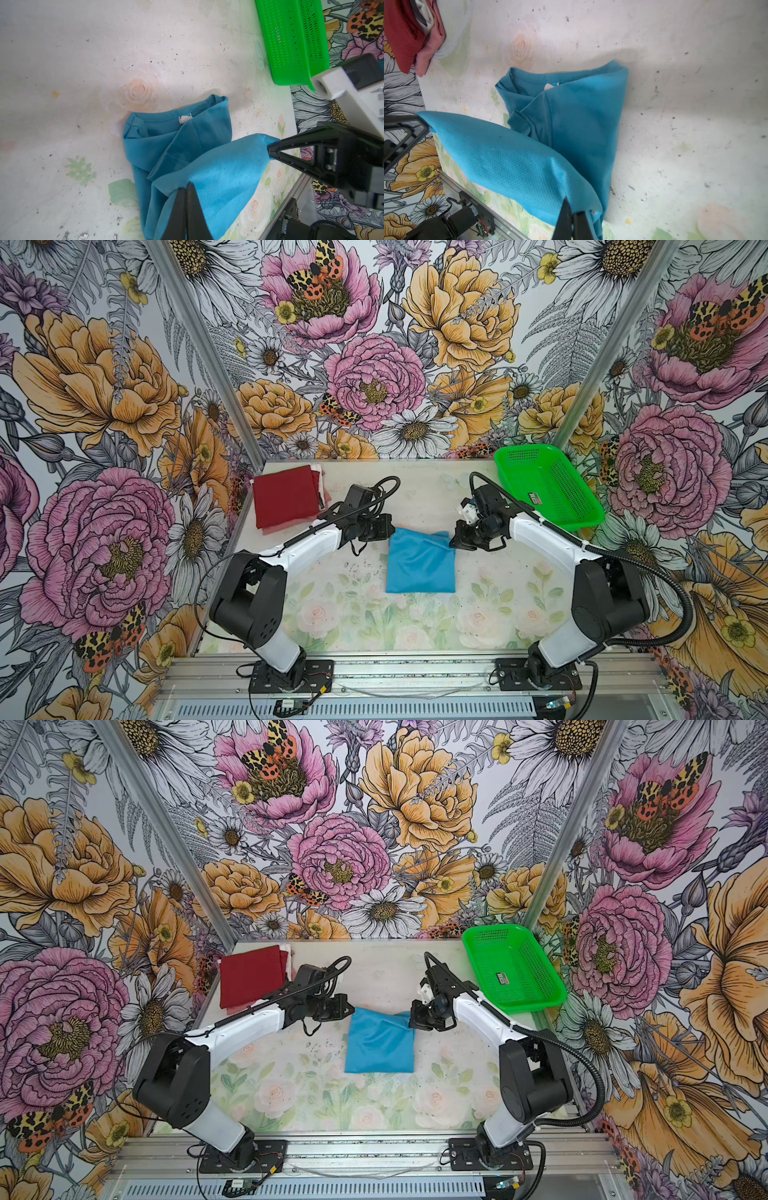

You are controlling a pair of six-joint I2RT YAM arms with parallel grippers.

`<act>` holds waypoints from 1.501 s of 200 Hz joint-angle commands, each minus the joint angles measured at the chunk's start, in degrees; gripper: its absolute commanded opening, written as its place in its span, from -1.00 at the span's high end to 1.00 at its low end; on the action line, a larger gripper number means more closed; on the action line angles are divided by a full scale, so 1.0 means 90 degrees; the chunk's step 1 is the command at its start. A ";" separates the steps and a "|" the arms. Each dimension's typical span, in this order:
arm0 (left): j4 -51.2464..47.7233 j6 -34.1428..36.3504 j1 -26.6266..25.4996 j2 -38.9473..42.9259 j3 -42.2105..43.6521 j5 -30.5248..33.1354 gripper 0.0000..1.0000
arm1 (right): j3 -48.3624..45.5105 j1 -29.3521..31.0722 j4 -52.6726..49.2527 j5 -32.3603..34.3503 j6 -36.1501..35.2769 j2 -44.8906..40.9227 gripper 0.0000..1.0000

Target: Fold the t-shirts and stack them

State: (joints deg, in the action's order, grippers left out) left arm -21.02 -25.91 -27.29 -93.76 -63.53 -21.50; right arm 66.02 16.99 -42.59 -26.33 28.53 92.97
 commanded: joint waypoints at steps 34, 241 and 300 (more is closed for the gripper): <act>0.0546 0.0116 0.0375 -0.0706 -0.0430 -0.0388 1.00 | 0.0577 -0.0243 0.0369 -0.0308 -0.0153 0.0799 1.00; 0.0977 -0.0070 0.0966 -0.2127 -0.0920 -0.0964 0.83 | 0.2082 -0.0420 0.0588 -0.0292 -0.0289 0.2310 -0.03; 0.1385 -0.0166 0.1082 -0.2014 -0.0826 -0.1313 -0.64 | 0.1369 -0.0190 0.0844 -0.0683 -0.0661 0.1069 -0.61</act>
State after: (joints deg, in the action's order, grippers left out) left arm -12.05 -26.94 -18.65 -112.31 -70.61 -30.83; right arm 80.27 13.82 -37.15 -30.20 24.36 106.89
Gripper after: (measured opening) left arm 0.761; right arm 0.790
